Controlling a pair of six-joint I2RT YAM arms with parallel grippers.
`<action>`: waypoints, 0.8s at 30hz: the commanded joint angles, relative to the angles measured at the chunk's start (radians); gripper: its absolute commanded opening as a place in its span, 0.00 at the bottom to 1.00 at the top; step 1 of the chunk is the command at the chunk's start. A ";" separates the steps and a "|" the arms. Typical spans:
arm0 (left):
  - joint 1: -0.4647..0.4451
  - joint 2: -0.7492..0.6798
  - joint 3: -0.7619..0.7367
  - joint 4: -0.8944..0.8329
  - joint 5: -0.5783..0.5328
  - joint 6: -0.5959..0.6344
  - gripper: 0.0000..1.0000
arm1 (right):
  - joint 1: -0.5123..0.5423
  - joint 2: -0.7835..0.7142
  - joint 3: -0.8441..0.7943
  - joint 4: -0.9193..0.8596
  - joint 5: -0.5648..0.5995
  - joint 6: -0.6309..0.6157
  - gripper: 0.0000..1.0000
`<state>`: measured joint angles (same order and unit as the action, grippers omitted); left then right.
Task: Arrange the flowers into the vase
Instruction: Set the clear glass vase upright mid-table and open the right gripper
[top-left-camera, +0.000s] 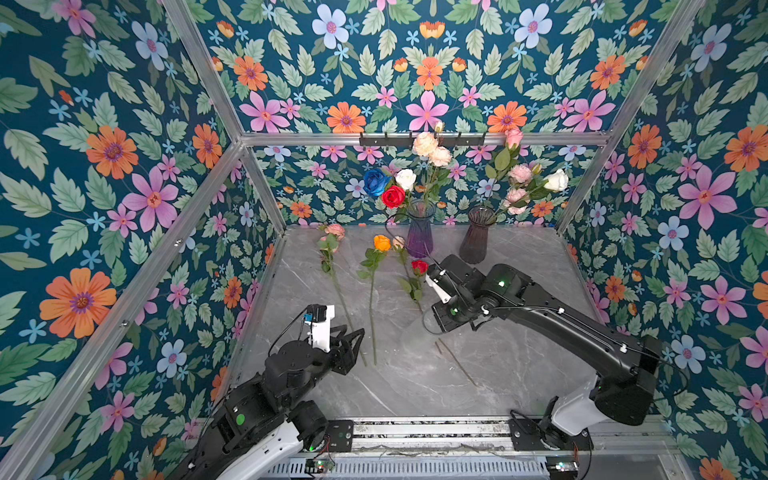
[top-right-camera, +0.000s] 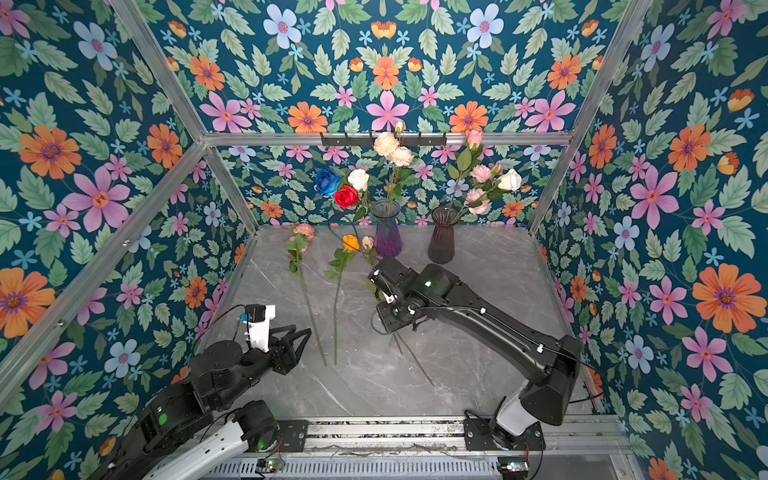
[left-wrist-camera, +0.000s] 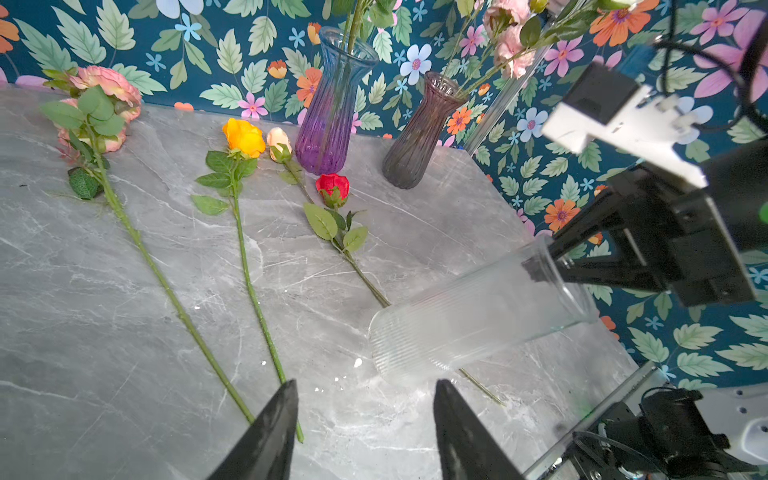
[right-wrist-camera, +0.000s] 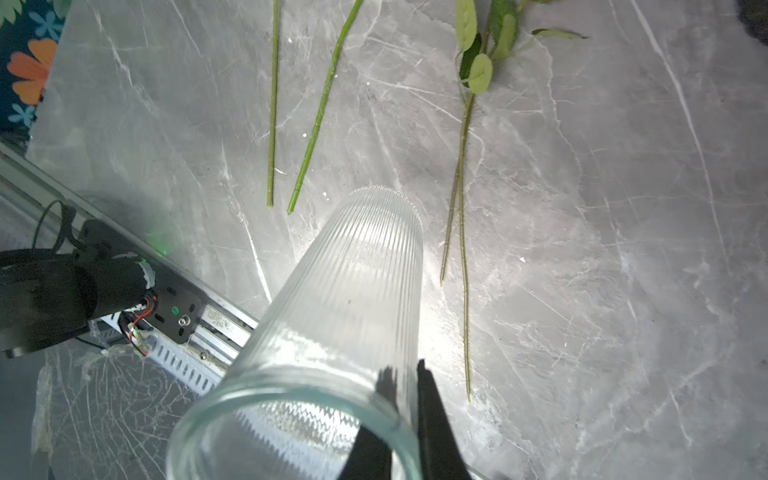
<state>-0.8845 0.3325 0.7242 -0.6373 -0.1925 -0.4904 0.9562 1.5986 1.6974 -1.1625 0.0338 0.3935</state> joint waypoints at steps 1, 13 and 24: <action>0.000 -0.026 -0.002 0.005 -0.032 -0.013 0.55 | 0.038 0.068 0.061 -0.048 -0.010 -0.053 0.00; 0.001 -0.100 -0.007 -0.003 -0.065 -0.030 0.54 | 0.112 0.237 0.120 -0.065 -0.002 -0.094 0.03; 0.001 -0.087 -0.005 -0.006 -0.071 -0.031 0.54 | 0.121 0.183 0.169 -0.062 -0.036 -0.098 0.64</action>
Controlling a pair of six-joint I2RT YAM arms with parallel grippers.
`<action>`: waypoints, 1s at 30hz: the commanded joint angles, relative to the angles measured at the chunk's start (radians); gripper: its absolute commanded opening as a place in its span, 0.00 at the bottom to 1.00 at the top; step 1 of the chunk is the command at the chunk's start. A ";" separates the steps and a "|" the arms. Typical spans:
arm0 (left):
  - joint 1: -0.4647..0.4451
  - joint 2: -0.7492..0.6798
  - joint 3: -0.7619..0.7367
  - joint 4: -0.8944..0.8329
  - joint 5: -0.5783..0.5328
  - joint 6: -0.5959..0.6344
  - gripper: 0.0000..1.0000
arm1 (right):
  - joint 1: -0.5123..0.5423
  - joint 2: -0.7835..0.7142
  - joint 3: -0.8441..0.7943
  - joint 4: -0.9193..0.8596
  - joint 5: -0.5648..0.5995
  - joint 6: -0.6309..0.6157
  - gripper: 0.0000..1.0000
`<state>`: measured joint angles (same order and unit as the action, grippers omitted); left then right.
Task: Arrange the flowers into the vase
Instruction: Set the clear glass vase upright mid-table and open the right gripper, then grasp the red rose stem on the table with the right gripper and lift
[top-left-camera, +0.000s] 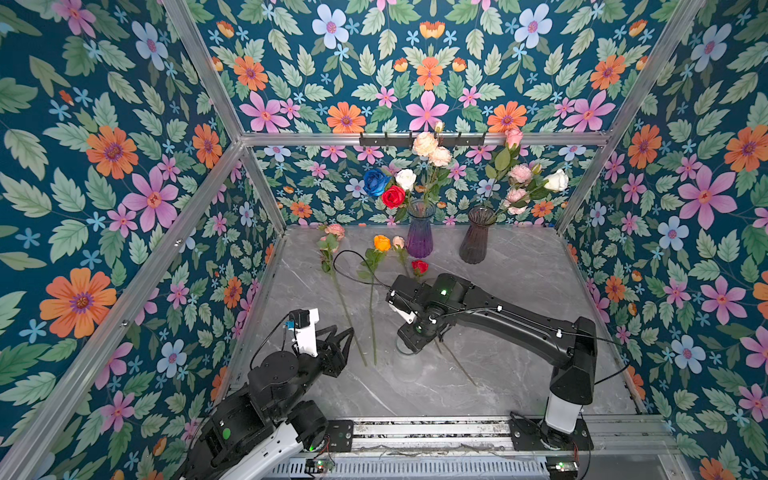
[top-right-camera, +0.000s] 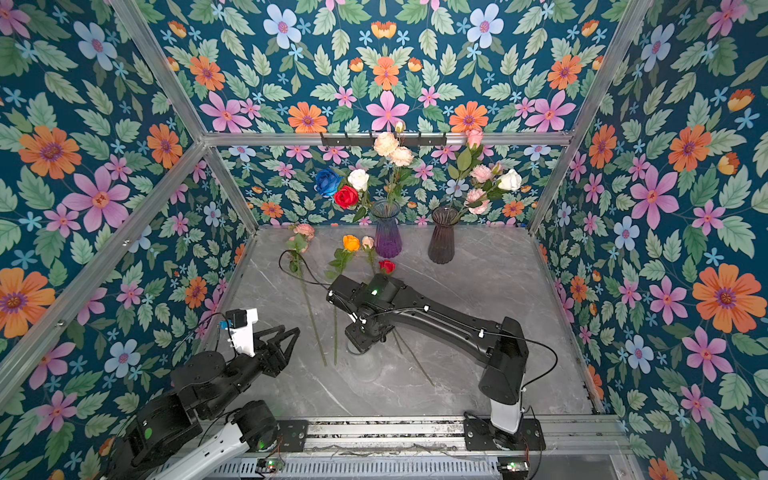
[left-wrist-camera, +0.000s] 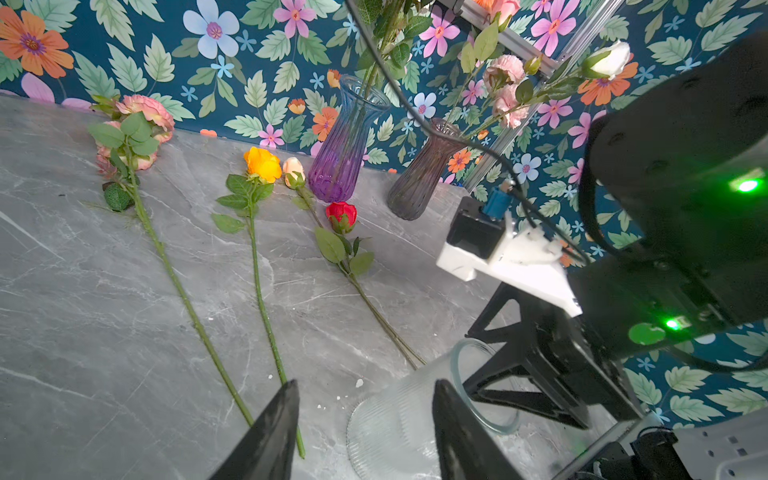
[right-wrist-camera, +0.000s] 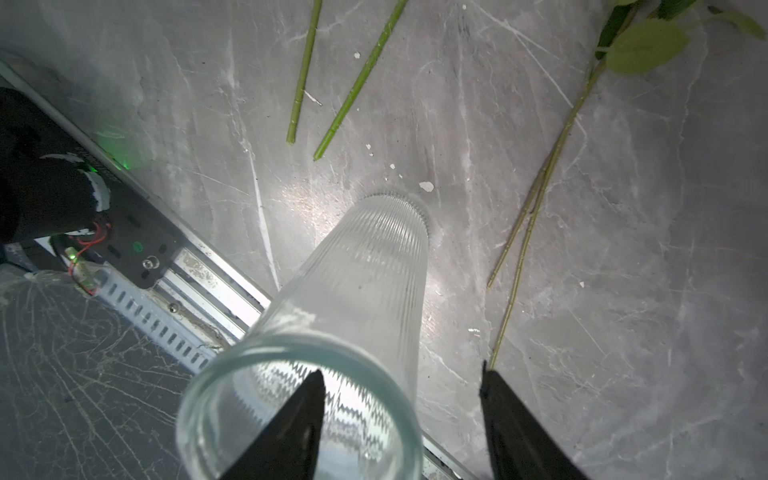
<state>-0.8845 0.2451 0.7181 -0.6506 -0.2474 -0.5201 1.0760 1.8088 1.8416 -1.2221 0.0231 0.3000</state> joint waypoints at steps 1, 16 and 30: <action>0.001 -0.001 0.001 0.005 -0.019 -0.003 0.54 | 0.001 -0.045 0.049 -0.011 -0.041 -0.002 0.65; 0.075 0.021 -0.005 0.041 0.024 0.022 0.55 | -0.417 -0.484 -0.509 0.485 -0.374 0.043 0.64; 0.200 0.094 -0.015 0.085 0.166 0.059 0.54 | -0.419 0.037 -0.491 0.779 -0.326 -0.012 0.45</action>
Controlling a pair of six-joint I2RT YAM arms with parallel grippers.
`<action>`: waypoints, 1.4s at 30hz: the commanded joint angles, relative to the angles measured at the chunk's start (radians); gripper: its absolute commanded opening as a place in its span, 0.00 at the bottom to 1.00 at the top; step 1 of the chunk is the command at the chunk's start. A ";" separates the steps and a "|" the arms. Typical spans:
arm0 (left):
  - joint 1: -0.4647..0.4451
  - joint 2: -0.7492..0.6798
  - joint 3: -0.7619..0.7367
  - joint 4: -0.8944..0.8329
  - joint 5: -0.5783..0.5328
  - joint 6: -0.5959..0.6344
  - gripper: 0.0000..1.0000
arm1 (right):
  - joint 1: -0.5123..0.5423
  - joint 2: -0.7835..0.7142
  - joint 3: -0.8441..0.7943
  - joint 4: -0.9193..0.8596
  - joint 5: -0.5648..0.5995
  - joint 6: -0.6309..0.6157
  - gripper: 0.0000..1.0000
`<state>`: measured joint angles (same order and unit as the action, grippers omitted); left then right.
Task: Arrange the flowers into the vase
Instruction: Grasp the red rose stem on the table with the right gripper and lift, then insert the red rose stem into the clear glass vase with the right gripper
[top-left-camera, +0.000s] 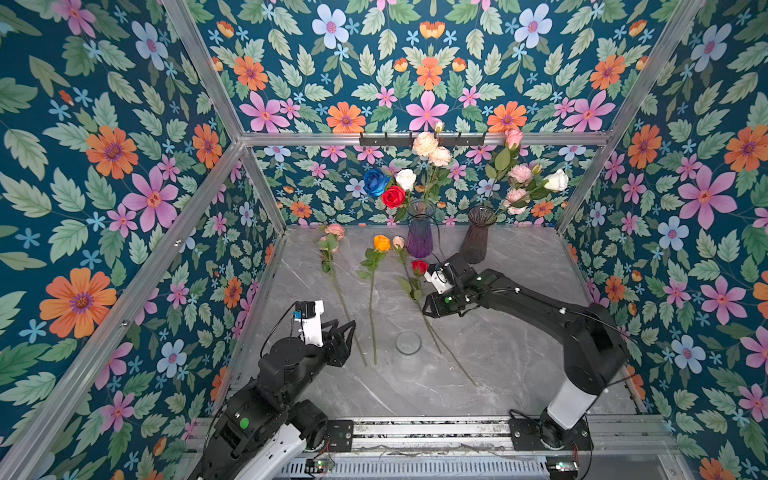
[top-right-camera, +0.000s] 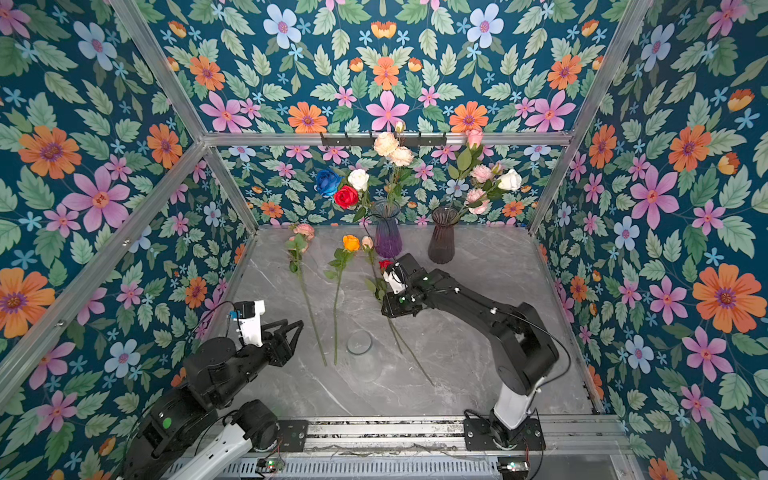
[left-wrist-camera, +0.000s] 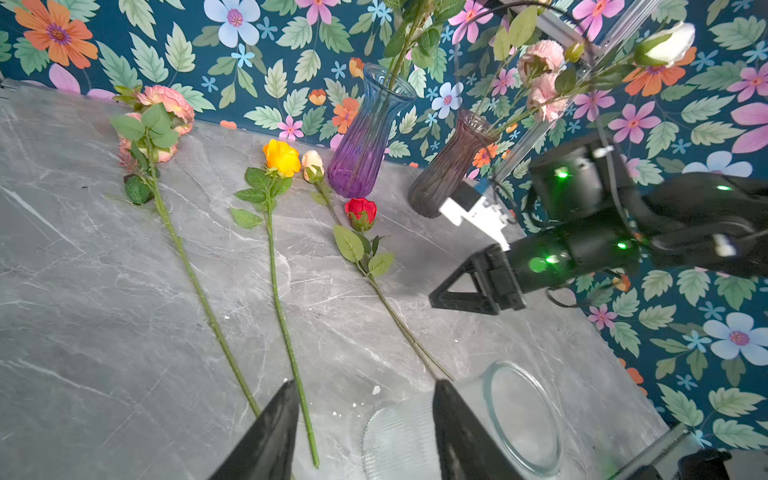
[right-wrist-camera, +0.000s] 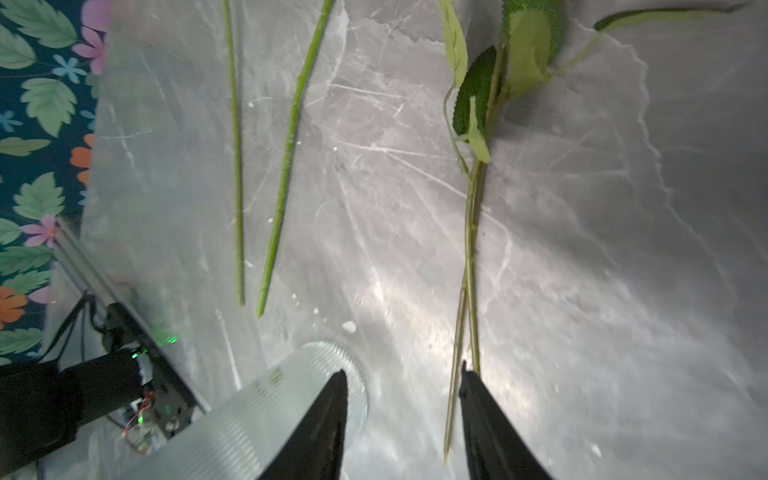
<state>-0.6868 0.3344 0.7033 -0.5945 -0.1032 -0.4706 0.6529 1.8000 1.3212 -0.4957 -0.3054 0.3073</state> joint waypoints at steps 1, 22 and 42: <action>0.005 0.003 0.000 0.031 0.016 0.009 0.54 | 0.006 0.073 0.047 0.050 0.011 -0.020 0.45; 0.012 -0.059 -0.003 0.019 0.006 0.006 0.55 | 0.058 0.226 0.110 -0.011 0.322 0.013 0.02; 0.065 -0.029 -0.010 0.055 0.102 0.030 0.54 | 0.057 -0.704 -0.109 0.093 0.198 -0.062 0.00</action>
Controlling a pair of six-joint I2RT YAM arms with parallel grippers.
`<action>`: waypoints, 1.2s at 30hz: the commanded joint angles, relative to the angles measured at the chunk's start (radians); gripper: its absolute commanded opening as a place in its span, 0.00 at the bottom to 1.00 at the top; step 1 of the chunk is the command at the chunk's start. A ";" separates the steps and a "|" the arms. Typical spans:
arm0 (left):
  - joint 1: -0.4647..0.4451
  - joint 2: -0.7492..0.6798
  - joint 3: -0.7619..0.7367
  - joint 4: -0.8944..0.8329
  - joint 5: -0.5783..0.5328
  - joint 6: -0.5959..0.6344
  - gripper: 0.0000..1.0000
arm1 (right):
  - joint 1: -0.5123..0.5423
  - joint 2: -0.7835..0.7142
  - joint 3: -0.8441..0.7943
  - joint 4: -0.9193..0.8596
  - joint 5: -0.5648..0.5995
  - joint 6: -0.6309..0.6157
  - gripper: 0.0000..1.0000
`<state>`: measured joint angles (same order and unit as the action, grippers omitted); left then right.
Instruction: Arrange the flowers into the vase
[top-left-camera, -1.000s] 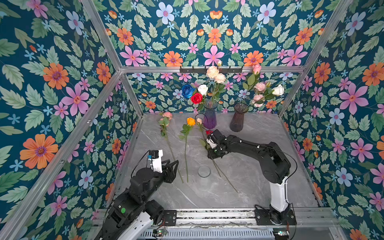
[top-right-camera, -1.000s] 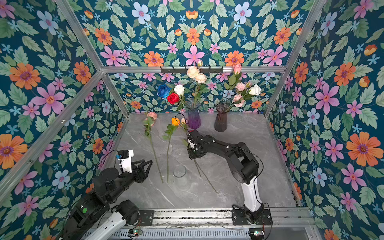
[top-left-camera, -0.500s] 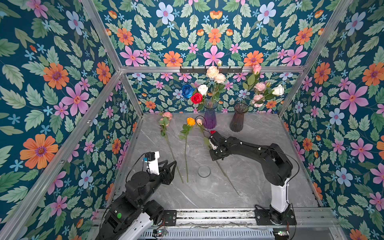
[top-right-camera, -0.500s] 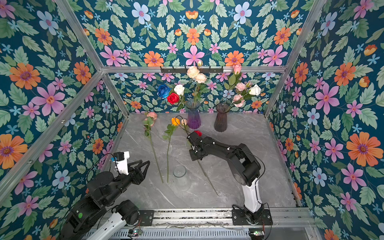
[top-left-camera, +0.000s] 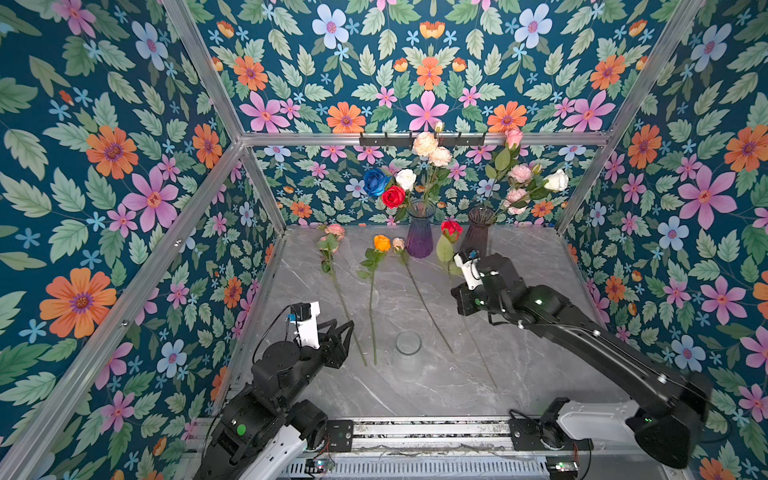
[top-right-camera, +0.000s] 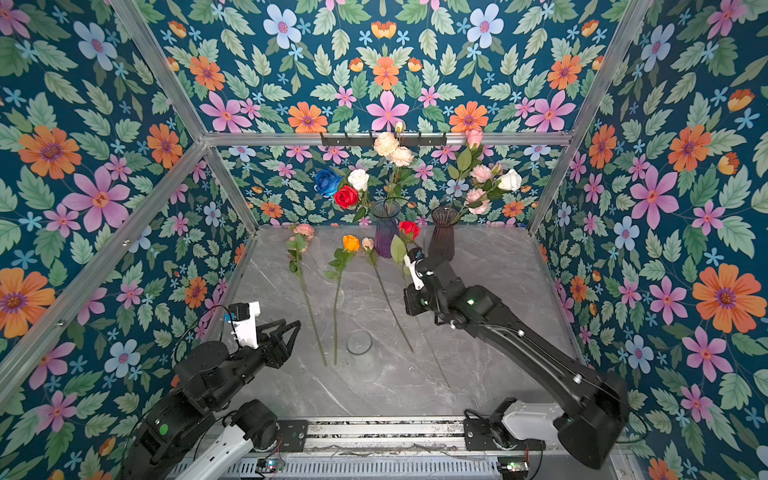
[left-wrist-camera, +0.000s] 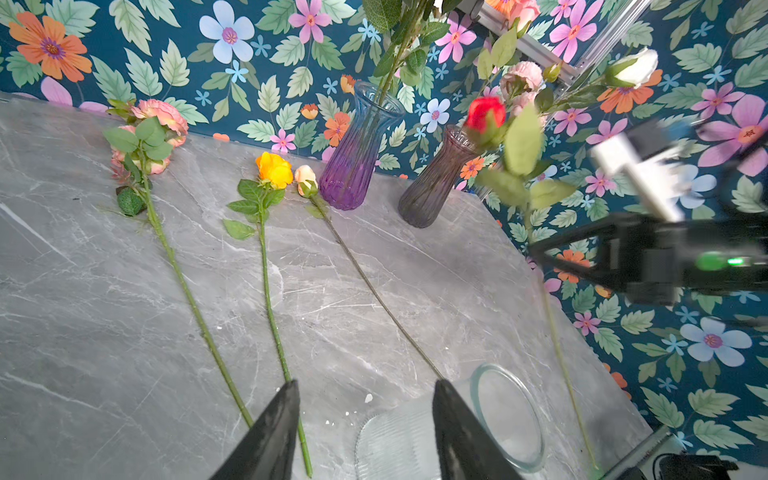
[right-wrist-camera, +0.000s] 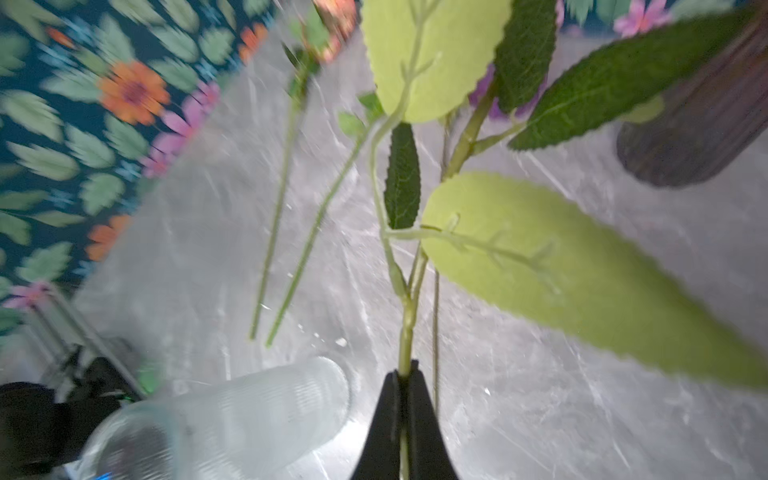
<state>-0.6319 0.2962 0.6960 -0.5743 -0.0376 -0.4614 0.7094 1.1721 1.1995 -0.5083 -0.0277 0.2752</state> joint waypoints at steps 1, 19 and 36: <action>0.016 0.013 -0.003 0.039 0.045 0.021 0.54 | 0.000 -0.116 0.018 0.154 -0.114 -0.024 0.00; 0.050 -0.071 -0.004 0.027 0.013 0.017 0.54 | 0.003 -0.011 0.093 0.868 -0.449 0.337 0.00; 0.074 -0.080 -0.006 0.031 0.042 0.021 0.53 | 0.085 0.096 -0.136 1.104 -0.474 0.216 0.00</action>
<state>-0.5610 0.2176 0.6907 -0.5545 -0.0025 -0.4450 0.7933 1.2629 1.0790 0.4839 -0.4927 0.5350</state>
